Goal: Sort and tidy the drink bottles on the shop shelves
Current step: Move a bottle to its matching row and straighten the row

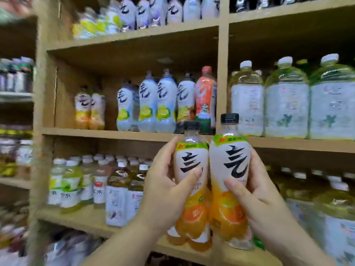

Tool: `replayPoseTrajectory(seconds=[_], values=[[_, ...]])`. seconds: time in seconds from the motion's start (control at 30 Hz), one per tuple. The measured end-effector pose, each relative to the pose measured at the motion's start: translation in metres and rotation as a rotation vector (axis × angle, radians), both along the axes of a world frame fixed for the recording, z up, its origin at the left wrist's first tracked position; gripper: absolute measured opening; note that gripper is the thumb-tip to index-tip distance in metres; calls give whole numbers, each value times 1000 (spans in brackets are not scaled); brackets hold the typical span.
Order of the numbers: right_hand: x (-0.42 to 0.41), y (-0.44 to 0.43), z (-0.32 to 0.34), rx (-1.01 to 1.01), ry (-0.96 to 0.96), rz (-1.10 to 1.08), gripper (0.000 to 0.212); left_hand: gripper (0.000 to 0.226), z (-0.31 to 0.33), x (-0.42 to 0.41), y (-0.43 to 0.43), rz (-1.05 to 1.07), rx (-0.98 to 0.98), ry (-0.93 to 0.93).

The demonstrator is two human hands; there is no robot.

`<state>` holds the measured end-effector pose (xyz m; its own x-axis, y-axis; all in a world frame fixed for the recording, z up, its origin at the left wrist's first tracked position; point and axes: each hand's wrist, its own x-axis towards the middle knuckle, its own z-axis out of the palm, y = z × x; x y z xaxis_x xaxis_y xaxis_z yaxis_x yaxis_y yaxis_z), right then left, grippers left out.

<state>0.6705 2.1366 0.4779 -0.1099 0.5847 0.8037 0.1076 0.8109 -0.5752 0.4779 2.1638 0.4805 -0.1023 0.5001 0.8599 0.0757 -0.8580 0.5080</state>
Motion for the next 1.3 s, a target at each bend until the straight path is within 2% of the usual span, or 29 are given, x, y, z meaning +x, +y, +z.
replayPoseTrajectory(seconds=[0.3, 0.53, 0.67, 0.8, 1.0, 1.17, 1.3], values=[[-148, 44, 47, -11, -14, 136, 66, 71, 42, -148, 7, 104, 6, 3], [-210, 100, 101, 46, -34, 187, 60, 75, 96, -231, 42, 378, 64, 33], [-234, 140, 133, 86, -25, 161, 72, 74, 134, -277, 70, 445, 75, 18], [-255, 172, 156, 46, 50, 227, 56, 61, 166, -313, 95, 515, 126, -2], [-298, 201, 176, 42, 111, 179, 51, 81, 188, -351, 145, 554, 88, 18], [-344, 234, 178, 32, 147, 120, 61, 77, 195, -380, 190, 580, 59, 43], [-389, 257, 180, 9, 160, 61, 60, 78, 205, -411, 225, 592, 50, 69]])
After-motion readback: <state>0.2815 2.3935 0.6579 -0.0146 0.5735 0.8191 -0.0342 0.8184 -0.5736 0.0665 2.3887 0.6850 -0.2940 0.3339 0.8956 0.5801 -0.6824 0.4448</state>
